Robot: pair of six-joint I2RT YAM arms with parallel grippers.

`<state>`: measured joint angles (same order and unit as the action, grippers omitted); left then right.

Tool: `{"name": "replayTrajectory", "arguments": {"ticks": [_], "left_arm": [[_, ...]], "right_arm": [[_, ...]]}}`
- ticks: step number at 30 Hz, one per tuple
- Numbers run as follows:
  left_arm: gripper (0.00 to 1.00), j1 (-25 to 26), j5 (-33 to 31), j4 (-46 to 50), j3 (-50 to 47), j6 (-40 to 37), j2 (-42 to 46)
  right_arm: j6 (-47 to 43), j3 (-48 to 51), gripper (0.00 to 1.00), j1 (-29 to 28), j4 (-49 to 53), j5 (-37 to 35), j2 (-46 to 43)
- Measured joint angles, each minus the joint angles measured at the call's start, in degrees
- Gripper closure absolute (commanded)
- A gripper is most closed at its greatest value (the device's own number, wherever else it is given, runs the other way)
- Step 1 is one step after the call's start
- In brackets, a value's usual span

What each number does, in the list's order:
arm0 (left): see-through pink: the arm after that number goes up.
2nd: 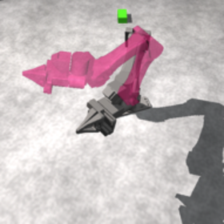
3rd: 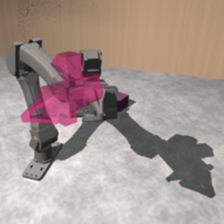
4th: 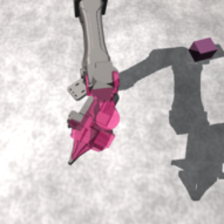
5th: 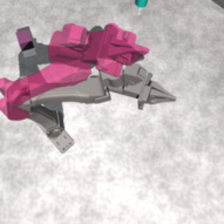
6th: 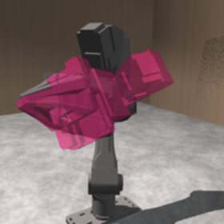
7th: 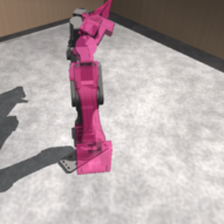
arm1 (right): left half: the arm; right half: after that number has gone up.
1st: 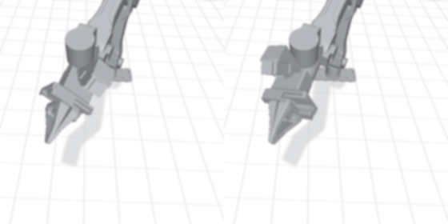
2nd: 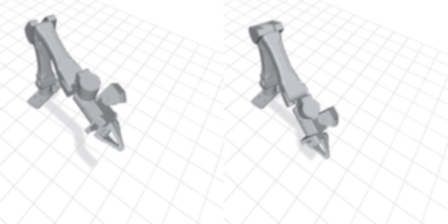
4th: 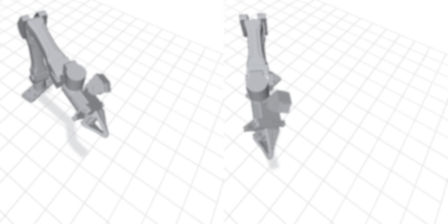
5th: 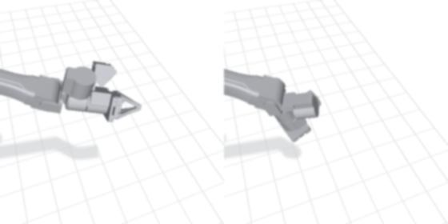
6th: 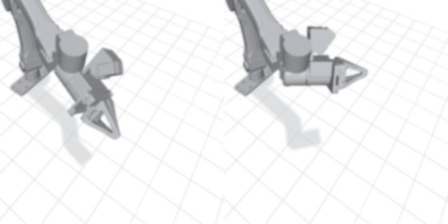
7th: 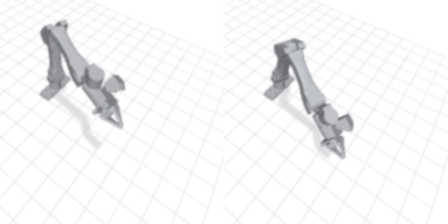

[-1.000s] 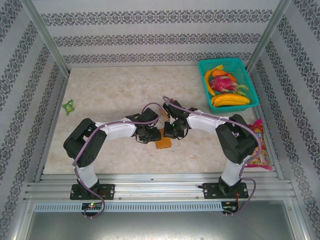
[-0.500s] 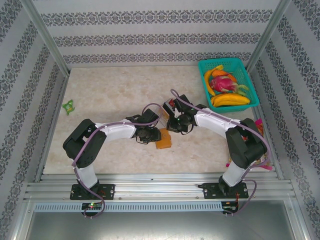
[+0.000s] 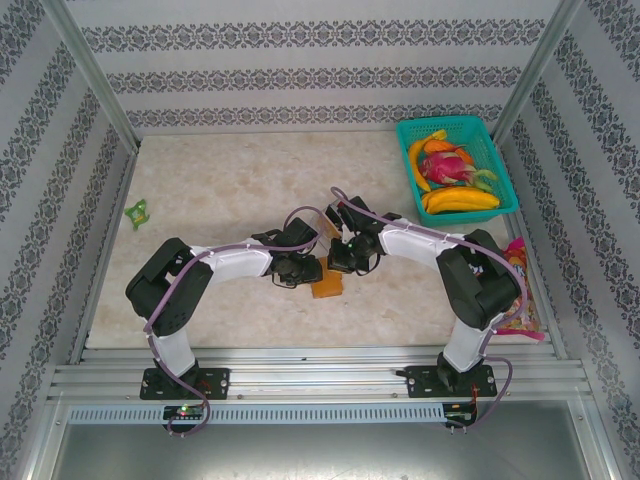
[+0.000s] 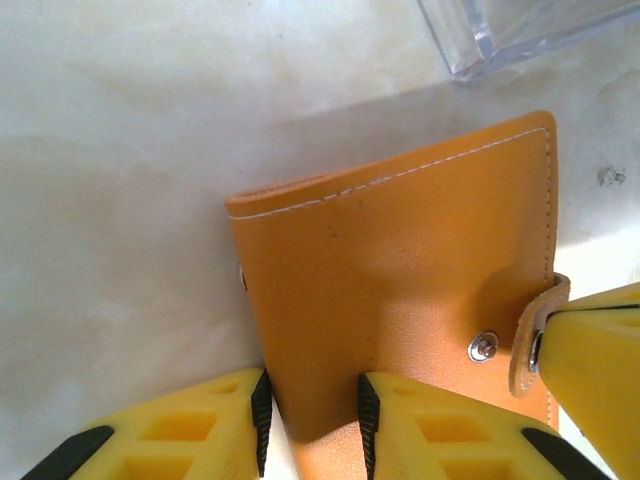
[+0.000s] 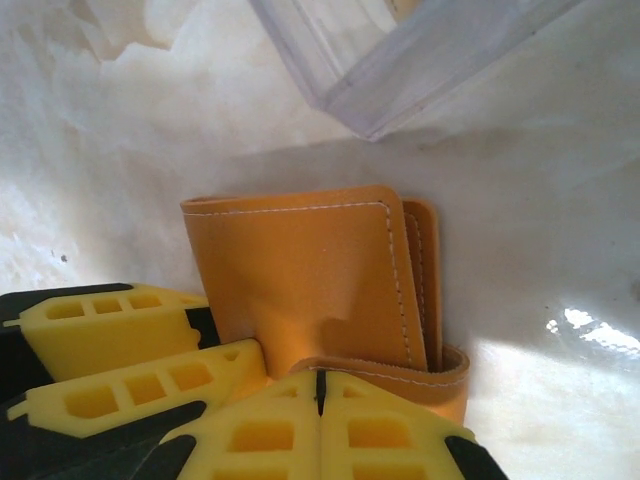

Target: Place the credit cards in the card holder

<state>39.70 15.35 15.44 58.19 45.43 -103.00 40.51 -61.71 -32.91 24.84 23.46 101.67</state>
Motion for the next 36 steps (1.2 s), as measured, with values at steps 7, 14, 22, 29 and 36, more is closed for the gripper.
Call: {"name": "replayTrajectory", "arguments": {"ticks": [7, 14, 22, 29, 36], "left_arm": [[0.67, 0.0, 0.0, 0.0, 0.0, 0.0, 0.0], [0.67, 0.0, 0.0, 0.0, 0.0, 0.0, 0.0], [0.69, 0.0, 0.0, 0.0, 0.0, 0.0, 0.0], [0.68, 0.0, 0.0, -0.2, -0.2, 0.1, 0.1], [0.68, 0.0, -0.2, -1.6, -1.2, 0.7, 0.7]], "right_arm": [[0.0, 0.0, 0.93, -0.3, -0.6, 0.0, 1.4], [-0.4, -0.2, 0.94, -0.6, -0.2, -0.5, 1.6], [-3.9, -1.0, 0.96, -2.5, 1.8, -3.1, 1.4], [-5.6, -2.7, 0.96, -4.1, 3.9, -7.0, 2.2], [-4.3, -4.7, 0.97, -5.7, 5.9, -10.5, 3.8]]}}
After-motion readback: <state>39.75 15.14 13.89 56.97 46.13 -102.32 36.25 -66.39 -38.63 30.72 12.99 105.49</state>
